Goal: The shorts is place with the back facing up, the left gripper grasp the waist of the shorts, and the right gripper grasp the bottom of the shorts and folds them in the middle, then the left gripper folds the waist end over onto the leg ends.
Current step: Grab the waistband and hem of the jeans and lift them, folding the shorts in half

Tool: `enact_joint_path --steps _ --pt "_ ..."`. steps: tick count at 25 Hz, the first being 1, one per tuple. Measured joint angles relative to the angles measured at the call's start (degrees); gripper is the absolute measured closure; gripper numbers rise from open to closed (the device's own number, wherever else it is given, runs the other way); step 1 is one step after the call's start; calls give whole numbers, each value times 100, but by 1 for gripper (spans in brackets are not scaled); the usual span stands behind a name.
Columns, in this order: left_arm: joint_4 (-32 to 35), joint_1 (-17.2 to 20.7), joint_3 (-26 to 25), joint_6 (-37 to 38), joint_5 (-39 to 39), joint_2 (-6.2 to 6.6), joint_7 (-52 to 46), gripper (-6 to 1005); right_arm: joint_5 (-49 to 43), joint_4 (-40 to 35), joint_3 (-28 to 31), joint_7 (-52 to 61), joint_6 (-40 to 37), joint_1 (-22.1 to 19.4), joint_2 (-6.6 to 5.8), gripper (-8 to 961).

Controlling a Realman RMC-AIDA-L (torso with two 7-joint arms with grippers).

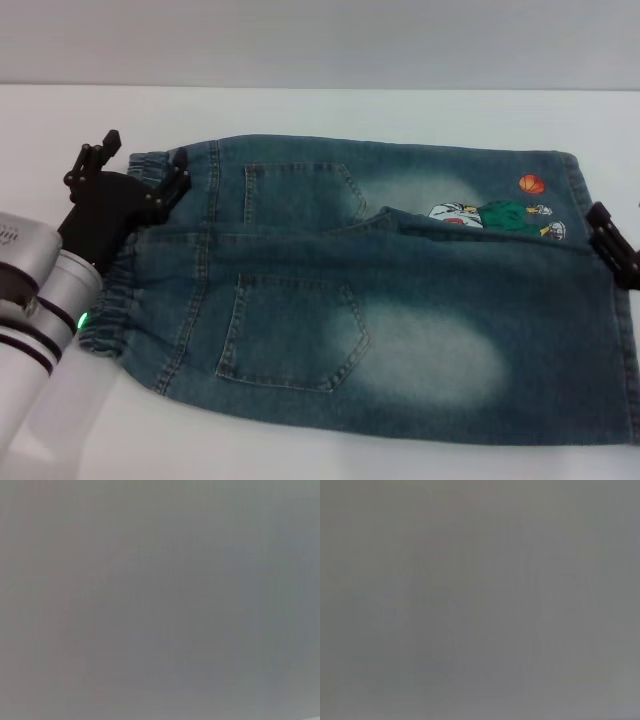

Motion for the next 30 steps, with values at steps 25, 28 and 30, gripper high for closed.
enact_joint_path --steps 25,28,30 --pt "-6257 1715 -4269 -8443 509 -164 2806 164 -2036 10036 3753 -382 -13509 -1265 -130 263" --pt "-6461 1672 -4466 -9086 626 -158 2616 171 -1696 10084 3895 -384 -14013 -1089 -184 264" --pt "-6702 1699 -4546 -9567 1191 -162 2251 175 -1450 10073 3917 -386 -14262 -998 -232 264"
